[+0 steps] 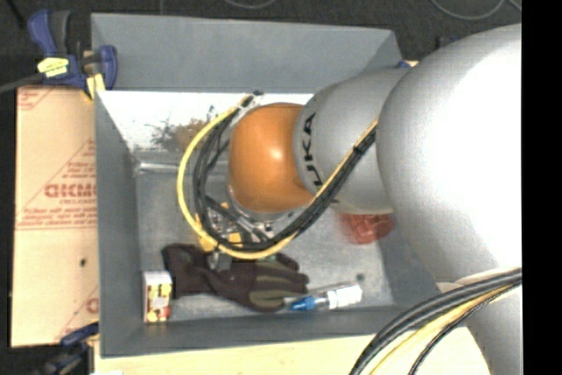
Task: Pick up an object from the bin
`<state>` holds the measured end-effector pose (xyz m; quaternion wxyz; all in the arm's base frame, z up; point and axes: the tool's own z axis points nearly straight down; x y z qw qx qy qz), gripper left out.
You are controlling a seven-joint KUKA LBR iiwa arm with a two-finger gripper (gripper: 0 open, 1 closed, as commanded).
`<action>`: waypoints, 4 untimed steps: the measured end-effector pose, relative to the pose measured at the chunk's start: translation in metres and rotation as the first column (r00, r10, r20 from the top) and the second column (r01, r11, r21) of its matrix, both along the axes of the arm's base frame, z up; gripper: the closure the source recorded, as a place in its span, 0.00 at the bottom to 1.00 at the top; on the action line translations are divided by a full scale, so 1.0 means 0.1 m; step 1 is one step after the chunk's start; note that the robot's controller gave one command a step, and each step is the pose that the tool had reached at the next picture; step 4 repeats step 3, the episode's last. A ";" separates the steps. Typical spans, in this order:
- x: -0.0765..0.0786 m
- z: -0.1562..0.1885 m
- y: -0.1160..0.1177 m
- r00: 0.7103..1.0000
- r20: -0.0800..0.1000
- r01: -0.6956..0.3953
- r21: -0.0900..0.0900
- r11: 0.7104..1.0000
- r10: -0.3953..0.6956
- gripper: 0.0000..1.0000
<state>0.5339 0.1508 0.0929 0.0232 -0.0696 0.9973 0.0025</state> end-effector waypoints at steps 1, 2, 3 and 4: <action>0.00 0.25 0.02 1.000 -0.020 0.011 -0.005 1.000 -0.011 1.00; 0.03 0.54 0.02 1.000 -0.002 0.016 0.000 1.000 -0.016 1.00; 0.03 0.58 0.01 1.000 -0.022 0.015 -0.006 1.000 -0.015 1.00; 0.03 0.58 0.01 1.000 -0.022 0.015 -0.006 1.000 -0.015 1.00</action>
Offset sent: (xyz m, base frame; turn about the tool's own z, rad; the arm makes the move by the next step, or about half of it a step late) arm -0.0014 -0.0023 -0.0057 0.0219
